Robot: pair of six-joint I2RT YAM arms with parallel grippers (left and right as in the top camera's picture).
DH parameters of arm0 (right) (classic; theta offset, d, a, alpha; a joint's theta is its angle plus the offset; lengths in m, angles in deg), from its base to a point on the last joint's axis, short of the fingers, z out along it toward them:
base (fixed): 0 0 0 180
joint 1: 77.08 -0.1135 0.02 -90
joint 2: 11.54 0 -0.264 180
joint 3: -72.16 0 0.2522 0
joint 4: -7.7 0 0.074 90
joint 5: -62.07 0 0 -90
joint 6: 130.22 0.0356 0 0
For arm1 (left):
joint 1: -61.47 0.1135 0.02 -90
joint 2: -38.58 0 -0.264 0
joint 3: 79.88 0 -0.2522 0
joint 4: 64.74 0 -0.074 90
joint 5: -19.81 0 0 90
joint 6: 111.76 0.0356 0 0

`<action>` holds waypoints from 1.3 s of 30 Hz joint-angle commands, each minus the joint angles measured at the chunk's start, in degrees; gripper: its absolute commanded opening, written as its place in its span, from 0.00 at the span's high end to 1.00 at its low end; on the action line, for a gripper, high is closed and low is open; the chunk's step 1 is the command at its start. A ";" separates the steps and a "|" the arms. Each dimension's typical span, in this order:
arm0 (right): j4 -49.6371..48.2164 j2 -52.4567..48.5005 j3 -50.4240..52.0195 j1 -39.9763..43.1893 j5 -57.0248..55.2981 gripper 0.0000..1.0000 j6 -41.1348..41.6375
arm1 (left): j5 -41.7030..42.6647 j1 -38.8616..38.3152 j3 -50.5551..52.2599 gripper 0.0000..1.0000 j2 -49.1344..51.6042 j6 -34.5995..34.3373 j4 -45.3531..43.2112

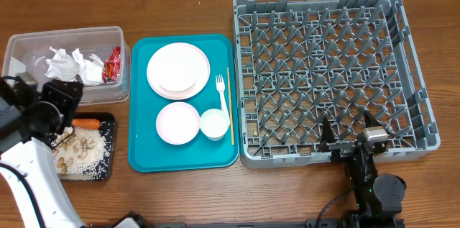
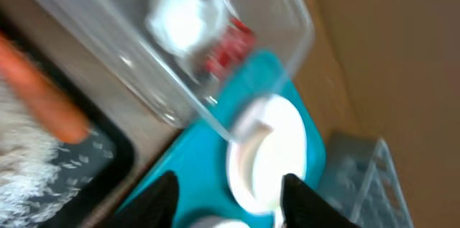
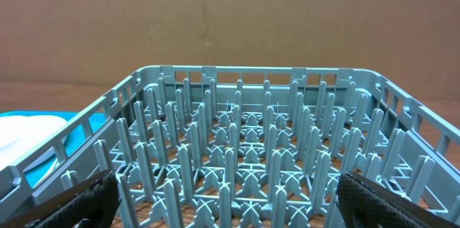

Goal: Sort waste into correct bins and load items into the dishwasher
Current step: 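Move the left gripper to the white cup and grasp it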

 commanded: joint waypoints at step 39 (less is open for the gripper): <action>-0.24 0.55 0.61 0.20 -0.15 0.00 0.20 | -27.76 -43.71 -7.17 0.46 10.40 7.96 22.27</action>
